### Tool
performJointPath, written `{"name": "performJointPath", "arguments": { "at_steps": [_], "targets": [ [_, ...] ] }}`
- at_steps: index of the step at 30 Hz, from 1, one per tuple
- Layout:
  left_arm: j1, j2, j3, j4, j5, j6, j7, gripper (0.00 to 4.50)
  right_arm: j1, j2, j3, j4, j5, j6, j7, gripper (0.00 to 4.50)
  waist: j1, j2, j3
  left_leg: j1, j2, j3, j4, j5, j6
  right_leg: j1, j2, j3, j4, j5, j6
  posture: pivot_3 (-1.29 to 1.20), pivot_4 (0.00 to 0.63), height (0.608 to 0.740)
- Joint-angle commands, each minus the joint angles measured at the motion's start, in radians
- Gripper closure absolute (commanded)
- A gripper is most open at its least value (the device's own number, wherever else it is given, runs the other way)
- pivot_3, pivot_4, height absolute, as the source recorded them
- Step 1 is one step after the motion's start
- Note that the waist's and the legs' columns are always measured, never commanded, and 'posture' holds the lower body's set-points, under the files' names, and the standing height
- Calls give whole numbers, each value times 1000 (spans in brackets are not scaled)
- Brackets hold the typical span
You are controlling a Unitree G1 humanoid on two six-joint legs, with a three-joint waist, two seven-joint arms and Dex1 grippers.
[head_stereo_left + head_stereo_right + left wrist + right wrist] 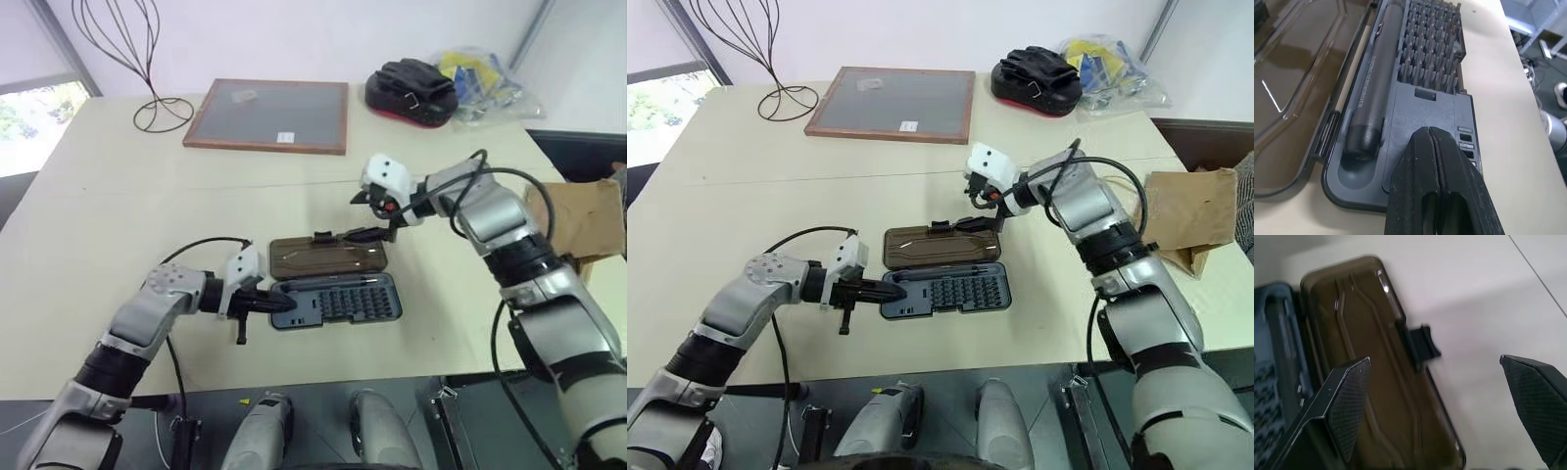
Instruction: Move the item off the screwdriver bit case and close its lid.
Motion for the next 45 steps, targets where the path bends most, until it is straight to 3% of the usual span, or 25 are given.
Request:
{"name": "performJointPath", "arguments": {
  "at_steps": [1, 10, 19, 23, 29, 37, 45],
  "targets": [
    [1, -4, -11, 27, 27, -25, -5, 4500, -73, 44, -12, 133, -35, -75, 10, 79, 1, 0, 0, 0, 0, 0, 0, 0, 0, 0, 0, 0, 0, 0, 0, 0, 150, 734],
    [6, -18, -17, 29, 40, -38, 2, 4500, -134, 102, -12, 490, -158, -291, -45, 79, 0, 0, 0, 0, -1, 0, 0, 0, -1, 0, 0, 0, 1, 0, 0, 0, 150, 734],
    [5, -26, -12, 43, 54, -56, 3, 4500, -115, 120, -48, 585, -201, -352, -56, 79, -2, 1, -1, 3, -1, 0, 0, 1, -1, 1, 0, 0, 1, 0, 0, 0, 150, 734],
    [6, -26, -11, 48, 58, -63, 2, 4500, -99, 127, -55, 576, -212, -357, -48, 1247, -3, 1, -1, 4, -1, 0, -1, 1, -1, 2, 0, 0, 2, 0, 0, 0, 150, 734],
    [15, -26, -11, 48, 63, -71, 5, 4500, -65, 126, -43, 523, -224, -362, -1, 4377, -18, 1, -1, 9, -1, 0, -1, 1, -1, 8, 0, 0, 2, 0, 0, 0, 150, 734],
    [10, -34, -11, 57, 68, -78, 13, 4500, -25, 122, -41, 422, -244, -359, 29, 4453, -24, 0, -3, 10, 0, -2, -1, 1, -2, 9, 1, 0, 2, 0, -1, 0, 150, 734],
    [-11, -57, 10, 65, 69, -79, 49, 4500, 8, 78, -42, 241, -302, -486, -59, 4453, -25, 1, -3, 10, 0, -2, -2, 1, -2, 8, 1, 0, 2, 0, -1, 0, 150, 734]
  ]
}}
